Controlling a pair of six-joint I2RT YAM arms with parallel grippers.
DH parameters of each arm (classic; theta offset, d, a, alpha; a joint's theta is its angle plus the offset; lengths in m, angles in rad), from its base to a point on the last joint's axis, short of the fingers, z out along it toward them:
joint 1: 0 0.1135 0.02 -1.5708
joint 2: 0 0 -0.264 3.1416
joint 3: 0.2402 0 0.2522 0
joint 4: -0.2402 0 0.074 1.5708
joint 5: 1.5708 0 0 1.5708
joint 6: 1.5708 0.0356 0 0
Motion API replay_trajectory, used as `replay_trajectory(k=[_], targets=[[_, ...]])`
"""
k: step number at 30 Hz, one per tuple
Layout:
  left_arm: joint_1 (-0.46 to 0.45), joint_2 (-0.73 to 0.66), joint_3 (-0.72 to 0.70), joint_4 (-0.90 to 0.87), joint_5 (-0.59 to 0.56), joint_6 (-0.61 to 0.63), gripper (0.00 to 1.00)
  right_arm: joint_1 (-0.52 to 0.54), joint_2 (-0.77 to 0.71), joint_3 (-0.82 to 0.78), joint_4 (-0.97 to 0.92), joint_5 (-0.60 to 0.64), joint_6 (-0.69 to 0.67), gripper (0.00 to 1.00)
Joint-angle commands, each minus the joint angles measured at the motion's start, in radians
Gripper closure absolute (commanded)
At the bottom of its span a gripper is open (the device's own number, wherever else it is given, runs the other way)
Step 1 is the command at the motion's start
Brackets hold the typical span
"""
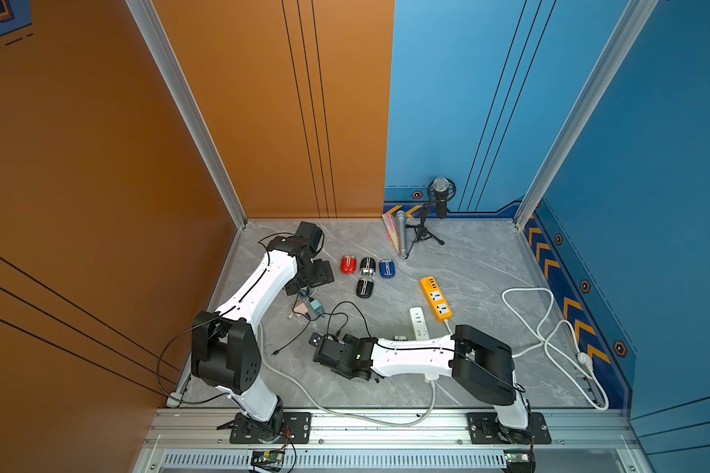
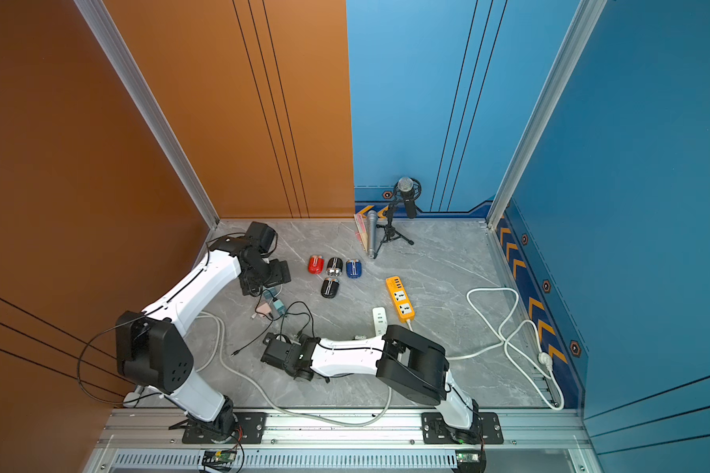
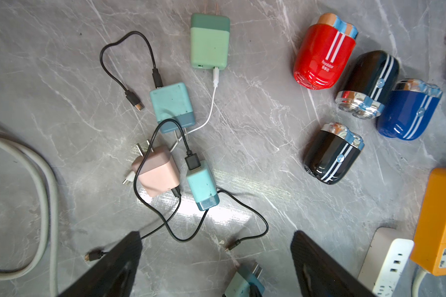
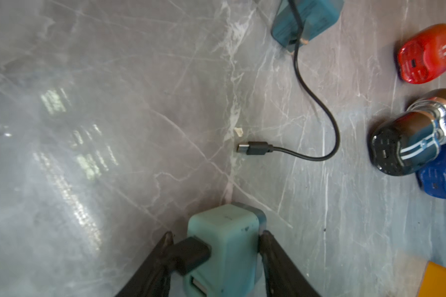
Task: Unplug the electric shaver
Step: Place the plug at the center of the board.
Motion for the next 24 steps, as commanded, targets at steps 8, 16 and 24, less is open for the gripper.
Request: replay_trajectory(k=[8, 16, 24], targets=[[0.016, -0.026, -0.005, 0.006, 0.048, 0.068, 0.06, 0.010, -0.004, 0.103, -0.126, -0.089, 0.099, 0.30], [0.016, 0.000, 0.034, 0.012, 0.089, 0.100, 0.06, 0.008, -0.032, 0.152, -0.201, -0.187, 0.169, 0.27], [0.017, 0.005, 0.059, 0.012, 0.121, 0.132, 0.06, -0.004, -0.155, 0.052, -0.246, -0.093, 0.396, 0.27]])
